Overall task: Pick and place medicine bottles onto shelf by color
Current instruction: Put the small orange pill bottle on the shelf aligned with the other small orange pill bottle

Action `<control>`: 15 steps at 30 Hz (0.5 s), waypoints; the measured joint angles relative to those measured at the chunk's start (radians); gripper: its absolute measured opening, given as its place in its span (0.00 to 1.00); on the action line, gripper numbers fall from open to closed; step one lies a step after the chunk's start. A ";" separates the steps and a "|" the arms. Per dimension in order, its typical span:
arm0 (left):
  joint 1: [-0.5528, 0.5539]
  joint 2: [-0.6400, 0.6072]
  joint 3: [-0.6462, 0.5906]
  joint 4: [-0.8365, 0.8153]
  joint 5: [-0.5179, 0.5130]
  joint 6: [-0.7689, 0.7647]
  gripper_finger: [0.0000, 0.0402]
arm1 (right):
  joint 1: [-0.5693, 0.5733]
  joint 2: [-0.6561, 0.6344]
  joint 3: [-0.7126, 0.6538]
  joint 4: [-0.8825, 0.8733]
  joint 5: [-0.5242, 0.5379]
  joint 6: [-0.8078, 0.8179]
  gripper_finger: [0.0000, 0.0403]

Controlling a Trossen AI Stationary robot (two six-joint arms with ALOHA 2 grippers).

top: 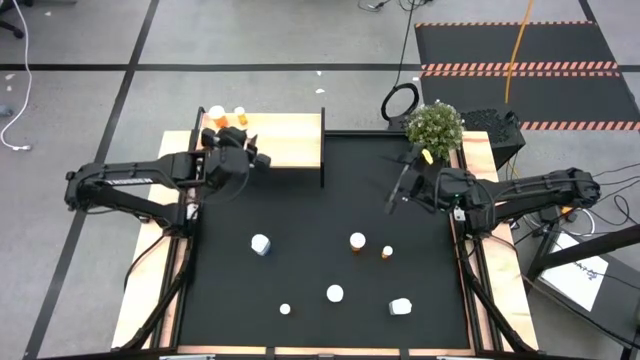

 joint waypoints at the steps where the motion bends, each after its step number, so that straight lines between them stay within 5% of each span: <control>1: 0.018 0.000 0.000 -0.014 -0.001 -0.007 0.33 | 0.002 0.000 0.000 0.010 -0.001 0.006 0.71; 8: 0.127 0.000 -0.004 -0.083 0.001 -0.055 0.33 | 0.008 0.001 0.000 -0.005 -0.003 0.027 0.71; 15: 0.172 0.000 -0.093 0.050 0.021 -0.013 0.33 | 0.008 0.001 0.000 -0.035 -0.064 0.041 0.70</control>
